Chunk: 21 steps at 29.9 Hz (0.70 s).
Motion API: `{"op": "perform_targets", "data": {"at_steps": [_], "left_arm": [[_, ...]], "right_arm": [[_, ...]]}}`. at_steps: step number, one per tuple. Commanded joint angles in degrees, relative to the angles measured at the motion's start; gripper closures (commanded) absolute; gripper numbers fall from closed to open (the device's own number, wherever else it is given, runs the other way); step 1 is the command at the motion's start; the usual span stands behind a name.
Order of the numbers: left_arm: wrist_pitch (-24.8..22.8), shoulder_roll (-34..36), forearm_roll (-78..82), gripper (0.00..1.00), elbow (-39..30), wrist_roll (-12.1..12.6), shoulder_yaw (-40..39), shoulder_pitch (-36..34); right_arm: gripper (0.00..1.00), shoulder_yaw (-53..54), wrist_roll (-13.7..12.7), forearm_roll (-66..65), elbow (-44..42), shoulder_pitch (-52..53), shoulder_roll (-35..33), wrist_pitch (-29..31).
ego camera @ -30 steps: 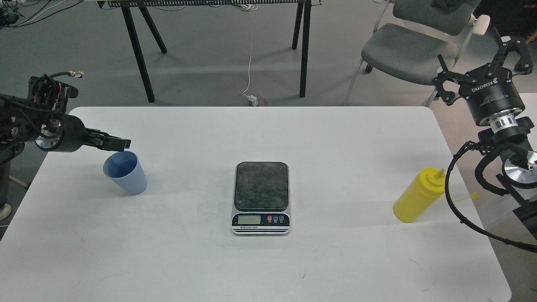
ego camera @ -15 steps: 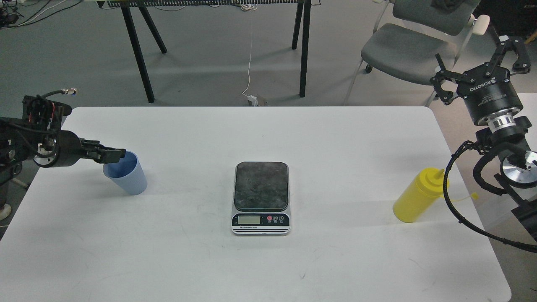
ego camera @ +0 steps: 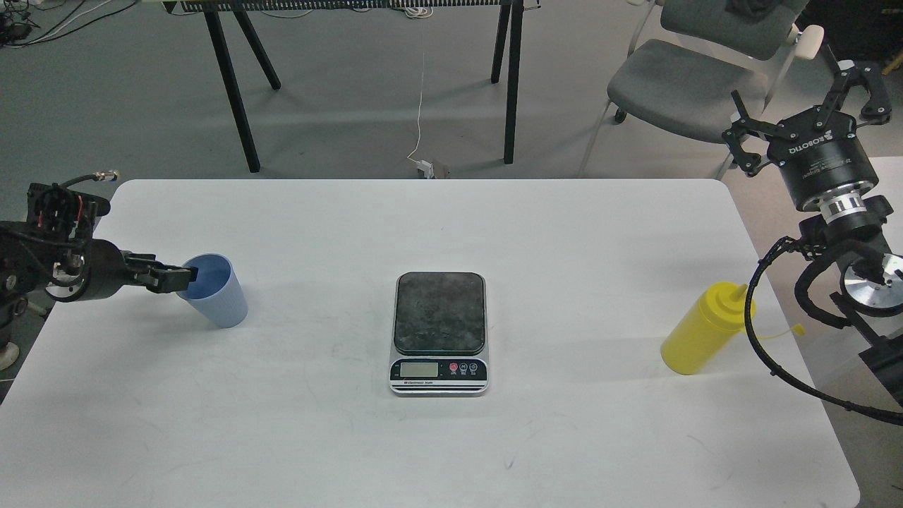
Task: Pour seasoning into cup on scale with both arms
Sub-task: 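Close the left gripper around the blue cup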
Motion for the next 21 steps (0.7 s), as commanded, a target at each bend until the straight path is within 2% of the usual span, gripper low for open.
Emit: {"op": "perform_targets", "data": {"at_steps": [1,5,21], "left_arm": [[0.5,-0.4,0.0,0.30,0.8,0.0,0.0,0.1],[0.5,-0.5,0.0,0.43,0.9,0.0,0.0,0.2],[0.7,-1.3,0.0,0.46,1.0,0.0,0.0,2.5]], "right_arm": [[0.00,0.0,0.0,-0.1,0.0,0.0,0.0,0.0],[0.00,0.0,0.1,-0.1,0.0,0.0,0.1,0.0],[0.00,-0.1,0.1,-0.1,0.3,0.0,0.0,0.0]]}}
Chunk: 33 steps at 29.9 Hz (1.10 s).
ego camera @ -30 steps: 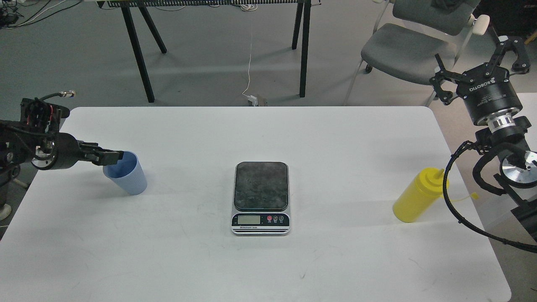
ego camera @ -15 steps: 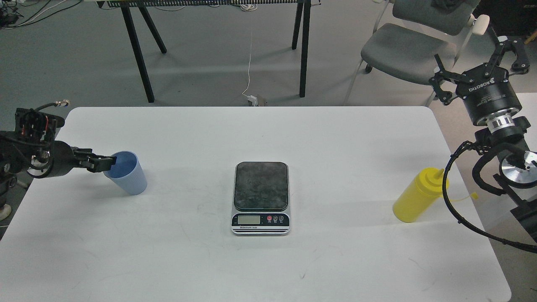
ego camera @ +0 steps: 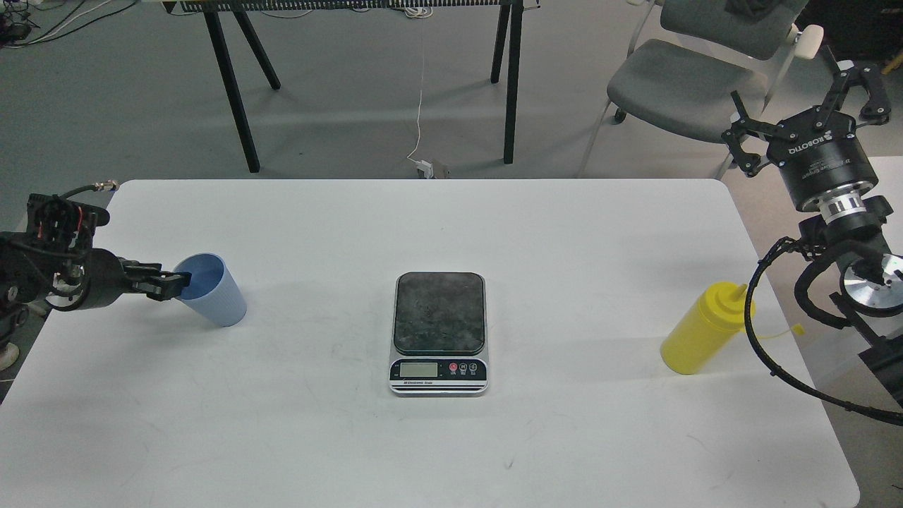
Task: Pour seasoning into cup on scale with both arms
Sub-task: 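Close the left gripper around the blue cup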
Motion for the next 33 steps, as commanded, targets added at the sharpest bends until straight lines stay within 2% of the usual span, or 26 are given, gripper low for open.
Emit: {"op": "perform_targets", "data": {"at_steps": [1,3,7,11,16,25,33], "left_arm": [[0.3,-0.7,-0.2,0.47,0.0,0.0,-0.1,0.8],[1.3,-0.7,-0.1,0.55,0.0,0.0,0.0,0.9],[1.4,-0.7,0.2,0.79,-0.1,0.0,0.0,1.0],[1.3,-0.7,0.4,0.91,-0.1,0.0,0.0,0.8],[0.4,-0.3,0.5,0.93,-0.2,0.0,0.0,0.3],[-4.3,0.3,0.8,0.92,-1.7,0.0,-0.1,-3.1],[-12.6,2.2,4.9,0.92,-11.0,0.0,0.0,-11.4]], "right_arm": [[0.00,0.0,0.0,0.0,0.4,0.0,0.0,0.0],[0.00,-0.1,0.0,0.0,0.6,0.0,0.0,0.0],[0.00,-0.1,0.0,-0.1,0.5,0.0,0.0,0.0],[0.00,-0.2,0.0,-0.1,0.6,0.0,0.0,0.0],[0.00,-0.2,0.0,-0.1,0.5,-0.1,0.0,0.0],[0.00,-0.2,0.0,-0.1,0.5,0.0,0.1,0.0],[0.00,-0.1,0.0,-0.1,0.4,0.0,0.0,0.0]]}}
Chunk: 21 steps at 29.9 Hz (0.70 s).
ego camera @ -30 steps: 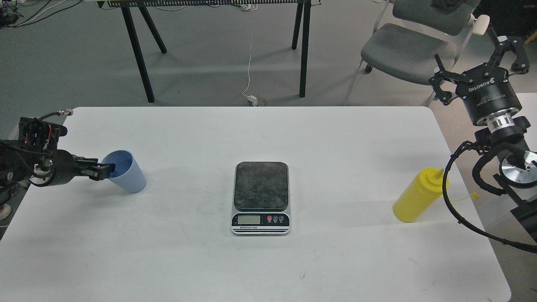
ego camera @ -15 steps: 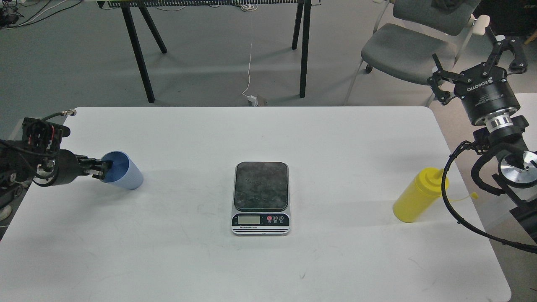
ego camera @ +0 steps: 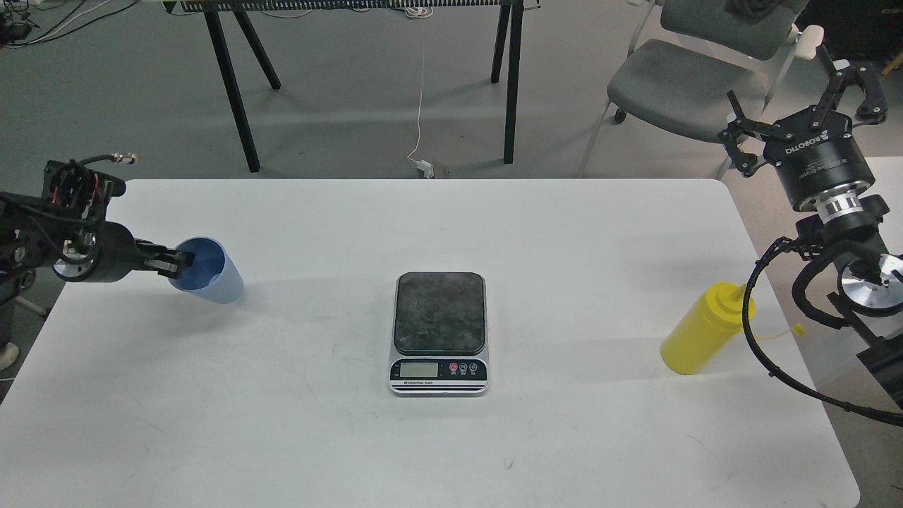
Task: Pour seasoning into cup on scale with both arms
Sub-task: 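Close the left gripper around the blue cup, then lift the blue cup with the left gripper and carry it over the scale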
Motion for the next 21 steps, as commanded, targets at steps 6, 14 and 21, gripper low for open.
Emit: {"op": "perform_targets", "data": {"at_steps": [6,14,21], "left_arm": [[-6.0,0.1,4.4,0.91,-12.9,0.0,-0.1,-8.5],[-6.0,-6.0,8.3,0.90,-17.6,0.0,-0.2,-14.2],[-6.0,-13.9,10.7,0.90,-17.8,0.0,-0.1,-15.4]], "right_arm": [[0.00,0.3,0.0,0.0,0.0,0.0,-0.1,0.0],[0.00,0.4,0.0,0.0,0.0,0.0,-0.5,0.0],[0.00,0.4,0.0,0.0,0.1,0.0,-0.6,0.0]]}}
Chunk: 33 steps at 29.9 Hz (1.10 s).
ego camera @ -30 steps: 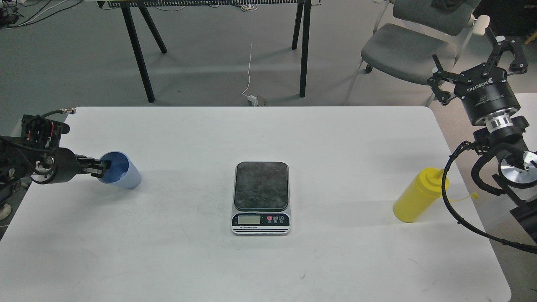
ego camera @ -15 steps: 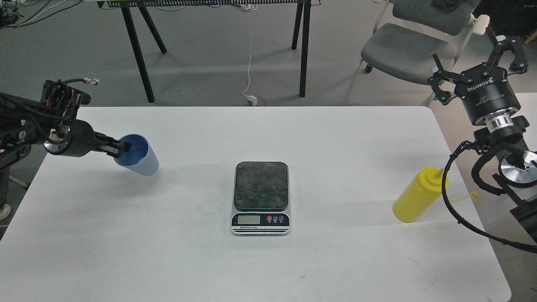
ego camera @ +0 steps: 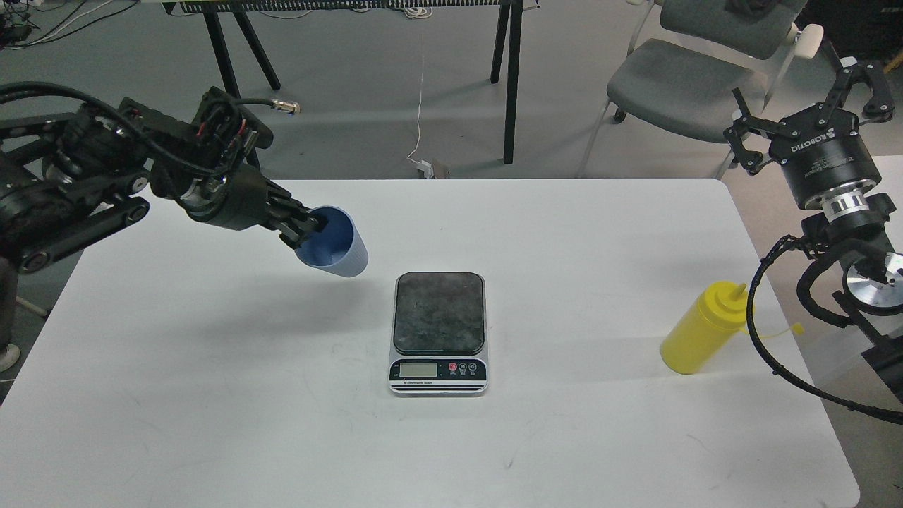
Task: Pour seasoning into cup on scale with both arms
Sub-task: 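Lift the blue cup with the left gripper and carry it over the scale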
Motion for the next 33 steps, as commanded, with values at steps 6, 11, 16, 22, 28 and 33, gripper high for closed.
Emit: {"op": "perform_targets", "data": {"at_steps": [6,11,16,22,28,33], "left_arm": [[0.0,-5.5,0.6,0.90,0.0,0.0,0.2,-0.9],[0.0,-7.1,0.5,0.90,0.2,0.0,1.6,-1.2],[0.0,-9.9,0.0,0.90,0.3,0.0,2.0,-1.7],[0.0,-11.9,-2.2,0.90,0.5,0.0,1.9,-2.4],[0.0,-15.4,-2.2,0.89,3.7,0.0,2.1,-2.2],[0.0,-16.4,-1.9,0.89,6.7,0.0,2.3,-1.9]], "right_arm": [[0.00,0.2,0.0,0.1,0.0,-0.6,-0.4,0.0],[0.00,0.2,0.0,0.1,0.1,-0.7,-0.3,0.0],[0.00,0.3,0.0,0.0,0.0,-0.9,-0.2,0.0],[0.00,0.3,0.1,0.0,-0.1,-0.9,0.1,0.0],[0.00,0.3,0.1,0.0,-0.1,-0.9,0.2,0.0],[0.00,0.3,0.1,0.0,-0.1,-0.9,0.1,0.0]]}}
